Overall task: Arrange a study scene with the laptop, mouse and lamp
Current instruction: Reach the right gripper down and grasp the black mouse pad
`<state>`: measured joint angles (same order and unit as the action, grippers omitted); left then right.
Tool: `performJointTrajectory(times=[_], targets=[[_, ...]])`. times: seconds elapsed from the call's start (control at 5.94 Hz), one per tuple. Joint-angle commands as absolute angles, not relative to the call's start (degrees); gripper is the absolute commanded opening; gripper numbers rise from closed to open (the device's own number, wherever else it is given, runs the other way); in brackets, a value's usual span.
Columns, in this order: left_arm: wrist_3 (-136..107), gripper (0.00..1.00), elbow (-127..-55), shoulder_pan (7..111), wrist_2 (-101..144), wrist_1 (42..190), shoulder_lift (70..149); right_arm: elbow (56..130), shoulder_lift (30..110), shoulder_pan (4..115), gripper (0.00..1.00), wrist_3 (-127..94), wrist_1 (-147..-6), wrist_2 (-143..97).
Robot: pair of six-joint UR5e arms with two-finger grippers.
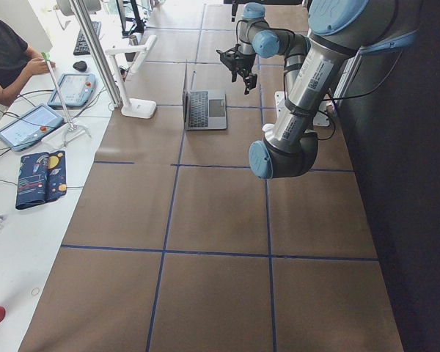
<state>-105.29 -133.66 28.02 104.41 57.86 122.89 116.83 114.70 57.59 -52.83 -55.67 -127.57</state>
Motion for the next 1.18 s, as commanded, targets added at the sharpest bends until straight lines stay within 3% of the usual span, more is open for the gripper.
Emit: performJointTrajectory(times=[0.0, 1.01], targets=[[-105.03, 1.0, -134.21, 26.46, 104.15, 57.92, 122.61, 116.63, 122.2, 45.41, 1.0, -62.53, -44.37, -121.59], [-105.47, 1.0, -134.3, 25.31, 104.15, 58.1, 122.7, 111.98, 125.51, 29.72, 1.0, -69.08, -41.4, -117.25]])
